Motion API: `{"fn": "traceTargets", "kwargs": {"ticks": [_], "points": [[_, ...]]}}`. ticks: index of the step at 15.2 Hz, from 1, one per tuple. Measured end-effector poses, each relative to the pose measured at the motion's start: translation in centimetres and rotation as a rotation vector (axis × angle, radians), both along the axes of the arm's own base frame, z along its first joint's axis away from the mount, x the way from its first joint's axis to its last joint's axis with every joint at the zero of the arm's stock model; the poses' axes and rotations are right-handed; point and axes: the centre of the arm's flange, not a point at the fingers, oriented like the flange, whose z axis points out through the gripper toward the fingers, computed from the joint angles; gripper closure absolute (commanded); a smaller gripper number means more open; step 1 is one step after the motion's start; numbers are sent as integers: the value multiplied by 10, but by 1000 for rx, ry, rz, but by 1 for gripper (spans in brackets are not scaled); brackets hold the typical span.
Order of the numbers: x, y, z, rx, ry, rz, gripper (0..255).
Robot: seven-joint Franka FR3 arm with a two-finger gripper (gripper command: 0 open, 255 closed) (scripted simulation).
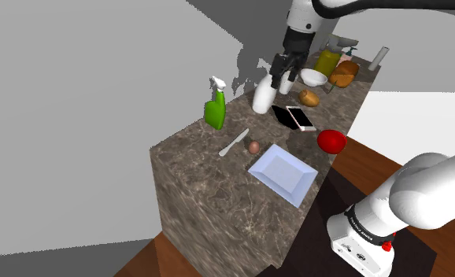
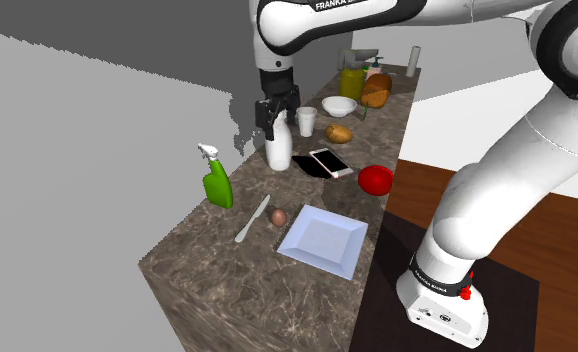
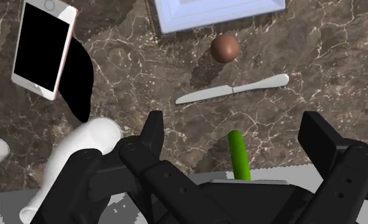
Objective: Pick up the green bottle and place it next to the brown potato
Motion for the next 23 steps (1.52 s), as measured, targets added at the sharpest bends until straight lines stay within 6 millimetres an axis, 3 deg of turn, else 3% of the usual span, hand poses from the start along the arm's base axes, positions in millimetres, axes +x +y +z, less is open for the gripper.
{"fn": "traceTargets", "kwargs": {"ticks": [17,23], "points": [[203,62,-77,23,-16,48,0],[211,67,-105,25,-15,51,0]]}}
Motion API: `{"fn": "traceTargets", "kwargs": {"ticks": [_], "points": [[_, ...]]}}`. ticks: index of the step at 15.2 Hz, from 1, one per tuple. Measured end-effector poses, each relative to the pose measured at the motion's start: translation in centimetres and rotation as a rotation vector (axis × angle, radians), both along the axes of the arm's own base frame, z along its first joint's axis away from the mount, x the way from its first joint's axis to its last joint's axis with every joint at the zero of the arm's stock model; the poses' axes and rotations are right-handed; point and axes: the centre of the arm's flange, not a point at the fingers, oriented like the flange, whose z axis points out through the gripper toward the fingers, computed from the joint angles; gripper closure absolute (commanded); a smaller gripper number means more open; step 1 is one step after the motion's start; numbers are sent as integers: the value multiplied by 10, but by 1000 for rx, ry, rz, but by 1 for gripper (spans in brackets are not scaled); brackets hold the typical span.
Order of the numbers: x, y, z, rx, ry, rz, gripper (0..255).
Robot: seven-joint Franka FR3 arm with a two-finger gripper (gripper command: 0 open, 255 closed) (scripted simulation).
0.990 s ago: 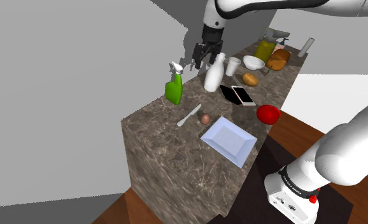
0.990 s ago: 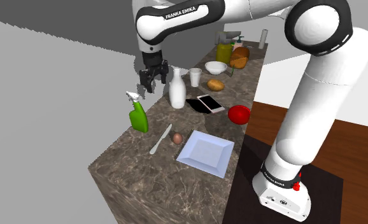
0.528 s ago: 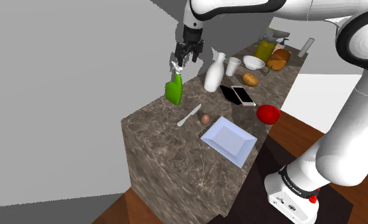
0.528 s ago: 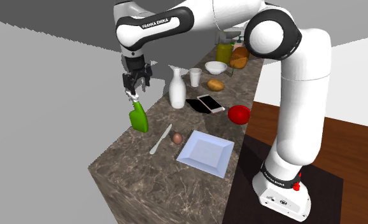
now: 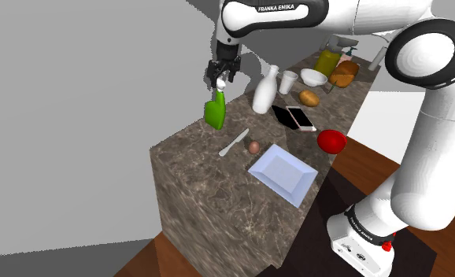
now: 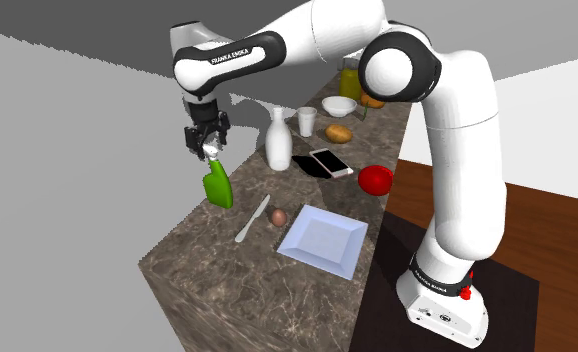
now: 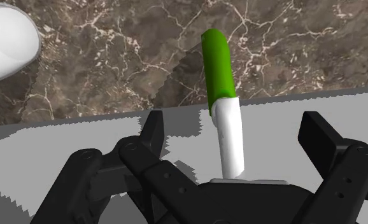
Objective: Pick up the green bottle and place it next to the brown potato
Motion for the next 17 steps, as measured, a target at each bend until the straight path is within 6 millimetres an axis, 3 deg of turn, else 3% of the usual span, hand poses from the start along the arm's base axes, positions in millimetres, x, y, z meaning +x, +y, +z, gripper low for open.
{"fn": "traceTargets", "kwargs": {"ticks": [3,9,10,17], "points": [[-1,0,-12,0,0,0,0],[-1,-1,-14,0,0,0,0],[-1,-1,-14,0,0,0,255],[-1,-1,-13,0,-1,0,255]]}}
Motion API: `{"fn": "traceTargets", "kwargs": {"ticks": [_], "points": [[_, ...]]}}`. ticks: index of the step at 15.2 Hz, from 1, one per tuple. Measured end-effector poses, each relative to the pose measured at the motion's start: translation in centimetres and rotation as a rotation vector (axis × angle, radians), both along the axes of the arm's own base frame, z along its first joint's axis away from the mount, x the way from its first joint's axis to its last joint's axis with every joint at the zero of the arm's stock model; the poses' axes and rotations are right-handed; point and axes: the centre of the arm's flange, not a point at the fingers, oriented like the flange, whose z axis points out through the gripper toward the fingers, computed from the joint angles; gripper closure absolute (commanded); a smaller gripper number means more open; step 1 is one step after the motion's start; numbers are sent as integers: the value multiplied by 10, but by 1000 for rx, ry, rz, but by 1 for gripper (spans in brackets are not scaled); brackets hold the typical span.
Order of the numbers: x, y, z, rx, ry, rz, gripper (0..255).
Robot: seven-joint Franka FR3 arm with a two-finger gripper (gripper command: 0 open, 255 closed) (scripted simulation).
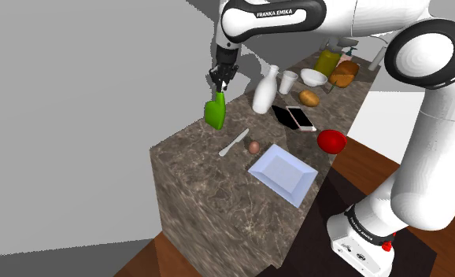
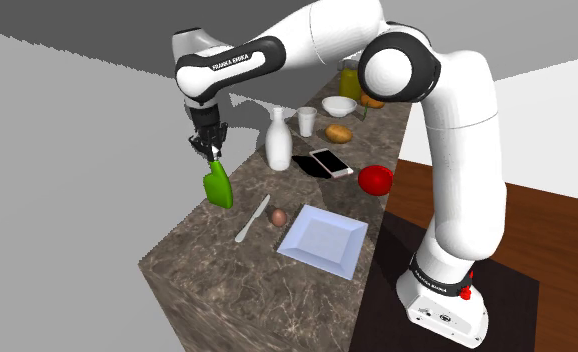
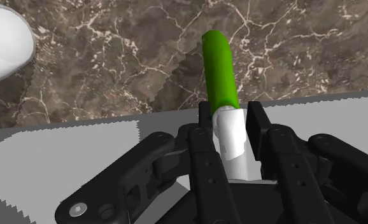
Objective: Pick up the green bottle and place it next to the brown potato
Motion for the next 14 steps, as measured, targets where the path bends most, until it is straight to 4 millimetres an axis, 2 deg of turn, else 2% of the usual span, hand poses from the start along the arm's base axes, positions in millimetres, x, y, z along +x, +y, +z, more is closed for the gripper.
{"fn": "traceTargets", "kwargs": {"ticks": [4,14], "points": [[0,0,2,0,0,0,255],[0,1,52,0,0,0,255]]}}
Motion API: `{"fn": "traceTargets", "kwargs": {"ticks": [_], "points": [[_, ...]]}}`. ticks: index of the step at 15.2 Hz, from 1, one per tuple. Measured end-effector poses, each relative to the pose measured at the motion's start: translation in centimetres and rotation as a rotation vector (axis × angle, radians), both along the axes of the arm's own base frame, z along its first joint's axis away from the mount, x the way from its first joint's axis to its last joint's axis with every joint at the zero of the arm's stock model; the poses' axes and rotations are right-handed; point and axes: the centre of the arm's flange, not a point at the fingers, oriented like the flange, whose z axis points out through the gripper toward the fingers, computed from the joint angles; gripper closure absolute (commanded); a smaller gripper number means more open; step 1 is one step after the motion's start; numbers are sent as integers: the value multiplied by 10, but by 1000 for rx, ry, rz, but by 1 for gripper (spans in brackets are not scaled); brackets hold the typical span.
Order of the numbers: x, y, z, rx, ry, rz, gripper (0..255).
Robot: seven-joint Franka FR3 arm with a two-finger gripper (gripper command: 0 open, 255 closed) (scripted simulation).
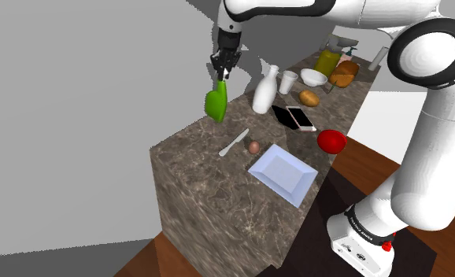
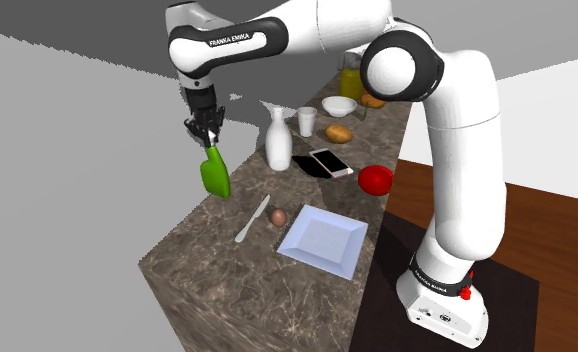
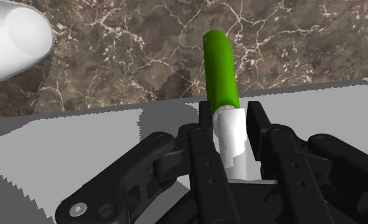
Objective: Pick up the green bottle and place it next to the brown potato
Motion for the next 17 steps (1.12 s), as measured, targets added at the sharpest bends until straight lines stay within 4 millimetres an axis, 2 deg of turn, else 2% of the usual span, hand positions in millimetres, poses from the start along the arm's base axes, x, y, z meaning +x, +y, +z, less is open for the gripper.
{"fn": "traceTargets", "kwargs": {"ticks": [17], "points": [[1,-2,90,0,0,0,255]]}}
